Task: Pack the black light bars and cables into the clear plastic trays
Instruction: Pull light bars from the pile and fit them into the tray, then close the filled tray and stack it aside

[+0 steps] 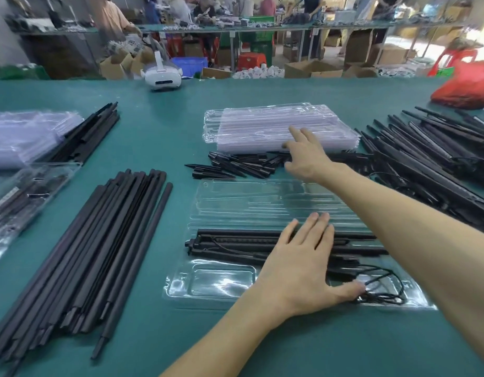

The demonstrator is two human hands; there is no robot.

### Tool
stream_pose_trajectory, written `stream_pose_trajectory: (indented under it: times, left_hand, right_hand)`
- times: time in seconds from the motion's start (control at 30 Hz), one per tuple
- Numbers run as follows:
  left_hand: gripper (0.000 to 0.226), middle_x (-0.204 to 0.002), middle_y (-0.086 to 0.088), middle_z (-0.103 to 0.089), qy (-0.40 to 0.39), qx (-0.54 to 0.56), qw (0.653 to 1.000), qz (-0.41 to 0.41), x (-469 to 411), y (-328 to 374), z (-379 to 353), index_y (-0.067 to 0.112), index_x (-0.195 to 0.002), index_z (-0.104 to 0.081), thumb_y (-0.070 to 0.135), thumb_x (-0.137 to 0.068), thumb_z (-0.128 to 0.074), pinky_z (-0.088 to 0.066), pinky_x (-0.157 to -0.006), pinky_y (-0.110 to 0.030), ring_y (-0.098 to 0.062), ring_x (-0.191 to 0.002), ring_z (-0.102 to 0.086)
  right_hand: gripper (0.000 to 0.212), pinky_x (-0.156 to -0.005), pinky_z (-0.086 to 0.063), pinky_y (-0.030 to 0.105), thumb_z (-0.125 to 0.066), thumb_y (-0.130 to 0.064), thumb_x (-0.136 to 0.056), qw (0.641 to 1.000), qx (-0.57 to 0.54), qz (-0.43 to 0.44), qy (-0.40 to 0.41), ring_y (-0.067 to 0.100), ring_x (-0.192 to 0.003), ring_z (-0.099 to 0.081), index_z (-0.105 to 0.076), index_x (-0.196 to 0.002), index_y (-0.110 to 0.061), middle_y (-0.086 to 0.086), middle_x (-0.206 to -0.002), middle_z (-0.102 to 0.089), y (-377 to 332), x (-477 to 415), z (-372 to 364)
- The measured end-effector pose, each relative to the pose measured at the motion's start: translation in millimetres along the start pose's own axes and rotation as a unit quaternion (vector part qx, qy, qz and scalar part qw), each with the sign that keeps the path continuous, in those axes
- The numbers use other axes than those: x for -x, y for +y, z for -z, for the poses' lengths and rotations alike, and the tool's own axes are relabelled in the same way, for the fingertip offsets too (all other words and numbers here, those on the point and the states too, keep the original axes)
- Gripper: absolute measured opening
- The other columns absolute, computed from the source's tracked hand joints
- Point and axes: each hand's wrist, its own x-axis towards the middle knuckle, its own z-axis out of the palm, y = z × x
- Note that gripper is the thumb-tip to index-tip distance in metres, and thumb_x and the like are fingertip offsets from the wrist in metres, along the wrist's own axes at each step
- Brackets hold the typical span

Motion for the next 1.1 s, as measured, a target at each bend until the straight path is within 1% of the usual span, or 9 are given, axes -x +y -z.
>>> stream_pose_trajectory:
  times: [0.13, 0.2, 0.27, 0.33, 0.4, 0.5, 0.7, 0.87, 1.1]
  left_hand:
    - [0.105, -0.169, 0.0, 0.011, 0.0, 0.011, 1.0, 0.001, -3.3, -0.5, 1.8, 0.011, -0.161, -0.007, 0.083, -0.087, -0.027, 0.012, -0.124, -0.041, -0.009, -0.152, 0.021]
    - [0.104, -0.169, -0.001, 0.009, 0.0, 0.011, 1.0, 0.001, -2.2, -0.4, 1.4, 0.01, -0.161, -0.008, 0.082, -0.088, -0.029, 0.011, -0.124, -0.041, -0.01, -0.152, 0.019]
    - [0.104, -0.169, -0.003, 0.005, 0.001, 0.01, 1.0, 0.002, -1.9, -0.7, 1.8, 0.009, -0.16, -0.01, 0.081, -0.088, -0.03, 0.009, -0.125, -0.042, -0.011, -0.153, 0.017]
    - [0.103, -0.169, -0.005, -0.005, 0.006, 0.008, 1.0, 0.002, -2.0, -0.6, 3.3, 0.008, -0.16, -0.013, 0.08, -0.089, -0.033, 0.006, -0.125, -0.043, -0.015, -0.155, 0.009]
    - [0.1, -0.166, -0.007, -0.019, 0.021, -0.006, 1.0, -0.001, -1.4, -0.1, 5.1, 0.009, -0.157, -0.02, 0.079, -0.089, -0.037, 0.0, -0.126, -0.044, -0.019, -0.154, -0.003]
    - [0.095, -0.162, -0.005, -0.028, 0.04, -0.03, 0.999, -0.009, -0.9, 1.6, 7.6, 0.014, -0.156, -0.025, 0.079, -0.088, -0.037, -0.004, -0.125, -0.043, -0.02, -0.152, -0.014]
    - [0.095, -0.164, -0.004, -0.023, 0.043, -0.029, 0.999, -0.008, -1.4, 2.0, 7.9, 0.014, -0.157, -0.022, 0.079, -0.088, -0.036, -0.004, -0.125, -0.043, -0.019, -0.153, -0.009]
    - [0.094, -0.163, -0.006, -0.026, 0.049, -0.033, 0.998, -0.011, -1.3, 1.1, 7.5, 0.014, -0.156, -0.025, 0.079, -0.089, -0.037, -0.006, -0.125, -0.042, -0.021, -0.153, -0.011]
    - [0.092, -0.16, -0.008, -0.03, 0.062, -0.026, 0.998, -0.008, -0.4, 1.3, 7.8, 0.014, -0.154, -0.031, 0.077, -0.088, -0.041, -0.007, -0.125, -0.041, -0.024, -0.152, -0.014]
  right_hand:
    - [0.044, -0.125, -0.009, 0.048, -0.055, -0.014, -0.094, 1.0, 0.016, -0.001, -0.006, 0.034, -0.154, -0.001, -0.052, -0.136, -0.005, 0.012, -0.168, -0.002, 0.2, -4.0, -6.7]
    - [0.04, -0.124, -0.011, 0.048, -0.053, -0.01, -0.094, 0.999, -0.022, 0.002, 0.028, 0.034, -0.153, -0.003, -0.053, -0.133, -0.003, 0.014, -0.168, -0.003, -2.7, 1.0, -8.7]
    - [0.036, -0.123, -0.017, 0.045, -0.051, -0.008, -0.094, 0.995, -0.052, 0.031, 0.085, 0.036, -0.151, -0.01, -0.054, -0.129, 0.0, 0.018, -0.165, -0.012, -11.2, 10.9, -12.4]
    - [0.032, -0.119, -0.027, 0.042, -0.052, -0.01, -0.096, 0.989, -0.056, 0.074, 0.118, 0.036, -0.144, -0.024, -0.056, -0.126, 0.0, 0.018, -0.156, -0.029, -21.8, 26.2, -20.6]
    - [0.033, -0.112, -0.034, 0.038, -0.053, -0.015, -0.098, 0.987, -0.062, 0.099, 0.106, 0.033, -0.135, -0.034, -0.057, -0.128, -0.002, 0.015, -0.144, -0.04, -27.3, 41.0, -31.6]
    - [0.036, -0.109, -0.033, 0.038, -0.052, -0.024, -0.101, 0.993, -0.086, 0.061, 0.052, 0.031, -0.132, -0.033, -0.055, -0.132, -0.006, 0.014, -0.14, -0.042, -23.6, 54.2, -41.2]
    - [0.04, -0.106, -0.036, 0.04, -0.05, -0.031, -0.102, 0.995, -0.097, 0.031, 0.006, 0.032, -0.13, -0.039, -0.053, -0.134, -0.007, 0.015, -0.137, -0.049, -24.7, 52.4, -39.4]
    - [0.038, -0.107, -0.036, 0.046, -0.045, -0.031, -0.103, 0.998, -0.056, 0.008, 0.016, 0.037, -0.123, -0.045, -0.054, -0.129, -0.003, 0.02, -0.132, -0.052, -31.0, 48.7, -44.5]
    - [0.043, -0.103, -0.041, 0.046, -0.047, -0.038, -0.104, 0.997, -0.067, -0.023, 0.024, 0.035, -0.123, -0.041, -0.056, -0.127, -0.003, 0.019, -0.13, -0.048, -37.3, 47.1, -41.8]
